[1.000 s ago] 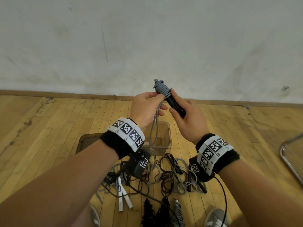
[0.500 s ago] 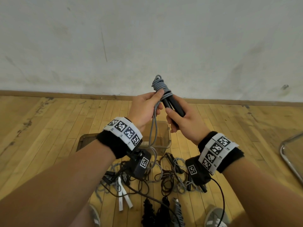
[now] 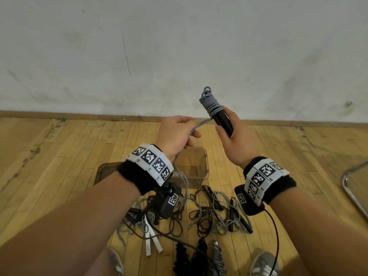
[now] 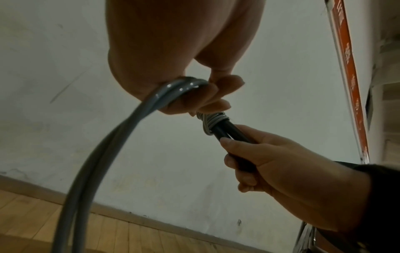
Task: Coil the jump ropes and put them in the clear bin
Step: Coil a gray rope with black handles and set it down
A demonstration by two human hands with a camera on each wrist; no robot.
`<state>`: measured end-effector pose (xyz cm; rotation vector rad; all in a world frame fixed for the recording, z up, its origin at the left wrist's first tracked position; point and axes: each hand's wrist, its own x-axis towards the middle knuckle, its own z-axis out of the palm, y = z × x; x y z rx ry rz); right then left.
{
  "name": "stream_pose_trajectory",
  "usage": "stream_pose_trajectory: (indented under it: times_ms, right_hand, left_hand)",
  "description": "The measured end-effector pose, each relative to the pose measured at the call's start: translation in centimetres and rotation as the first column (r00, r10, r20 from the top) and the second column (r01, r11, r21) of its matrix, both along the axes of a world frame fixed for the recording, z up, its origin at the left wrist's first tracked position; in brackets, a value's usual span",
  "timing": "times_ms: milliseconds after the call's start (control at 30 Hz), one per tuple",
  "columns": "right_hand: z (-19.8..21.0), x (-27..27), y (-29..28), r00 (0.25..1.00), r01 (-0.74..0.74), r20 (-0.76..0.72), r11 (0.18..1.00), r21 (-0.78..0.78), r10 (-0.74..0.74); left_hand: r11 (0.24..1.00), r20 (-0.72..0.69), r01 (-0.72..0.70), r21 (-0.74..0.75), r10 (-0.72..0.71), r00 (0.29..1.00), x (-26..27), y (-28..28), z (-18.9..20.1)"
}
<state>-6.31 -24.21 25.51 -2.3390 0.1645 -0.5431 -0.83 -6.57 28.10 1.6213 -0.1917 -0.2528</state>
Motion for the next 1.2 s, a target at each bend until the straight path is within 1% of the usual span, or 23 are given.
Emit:
stream_pose_trajectory:
  times_ms: [100, 167, 300, 400, 500, 600, 767, 867, 967, 1000, 1033, 1100, 1133, 1167, 1200]
  right_hand:
    - [0.0, 0.0, 0.2, 0.999, 0.029, -0.039, 0.997, -0.076, -0.032]
    - [0.1, -0.1, 0.7, 0.998, 0.037, -0.056, 0.995, -0.095, -0.042]
    - [-0.1, -0.3, 1.4, 0.994, 0.014, -0.105, 0.998, -0.067, -0.021]
    - [-0.3, -0.2, 1.7, 0.99, -0.002, -0.142, 0.993, -0.118, -0.015]
    - [-0.3, 0.0, 1.7, 0.984, -0.06, -0.174, 0.987, -0.146, 0.034]
    - [-0.7, 0.1, 1.6, 0.987, -0.111, -0.132, 0.976, -0.186, 0.087]
    - [-0.2, -0.2, 2.0, 0.998, -0.062, 0.015, 0.986, -0.156, 0.065]
    - [0.3, -0.5, 2.2, 0.997, -0.052, 0.056, 0.998, -0.038, 0.054]
    - [0.9, -0.7, 2.3, 0.996, -0.069, 0.064, 0.982, 0.175, 0.059]
    - [1.2, -0.8, 2.3, 0.995, -0.091, 0.052, 0.961, 0.262, 0.08]
    - [1.3, -0.9, 2.3, 0.992, -0.125, 0.032, 0.921, 0.369, 0.121]
    - [1.5, -1.0, 2.5, 0.973, -0.19, -0.001, 0.799, 0.571, 0.231]
    - [1.4, -1.0, 2.5, 0.964, -0.208, -0.005, 0.767, 0.607, 0.266]
    - [1.2, -1.0, 2.4, 0.96, -0.221, -0.004, 0.773, 0.595, 0.278]
    - [1.1, -0.9, 2.3, 0.961, -0.23, 0.003, 0.799, 0.556, 0.275]
  left_hand:
    - [1.0, 0.018, 0.009, -0.007, -0.009, 1.0, 0.0, -0.1, 0.0]
    - [1.0, 0.017, 0.006, -0.014, -0.006, 1.0, 0.1, -0.2, 0.0]
    - [1.0, -0.002, 0.005, -0.024, -0.005, 1.0, 0.1, -0.5, 0.2]
    - [1.0, -0.006, 0.018, -0.02, -0.019, 1.0, 0.0, -0.4, 0.2]
    - [1.0, 0.003, 0.009, -0.022, -0.009, 1.0, 0.0, -0.3, 0.2]
    - [0.999, 0.015, -0.015, -0.034, 0.016, 1.0, 0.1, -0.1, 0.3]
    - [0.999, 0.027, -0.014, -0.051, 0.015, 1.0, 0.1, -0.1, 0.1]
    - [0.998, 0.005, -0.022, -0.067, 0.022, 1.0, 0.4, 0.0, -0.1]
    - [0.992, -0.03, 0.001, -0.128, -0.005, 1.0, 0.7, 0.0, 0.0]
    - [0.989, -0.043, 0.009, -0.146, -0.016, 0.999, 0.7, 0.0, 0.1]
    - [0.987, -0.052, 0.017, -0.158, -0.025, 0.998, 0.7, 0.0, 0.1]
    - [0.986, -0.059, 0.029, -0.163, -0.039, 0.997, 0.7, 0.0, 0.1]
    - [0.987, -0.064, 0.033, -0.16, -0.044, 0.997, 0.7, 0.0, 0.0]
    - [0.987, -0.07, 0.035, -0.157, -0.047, 0.996, 0.7, 0.0, 0.0]
    - [0.987, -0.074, 0.033, -0.155, -0.045, 0.996, 0.6, 0.0, 0.0]
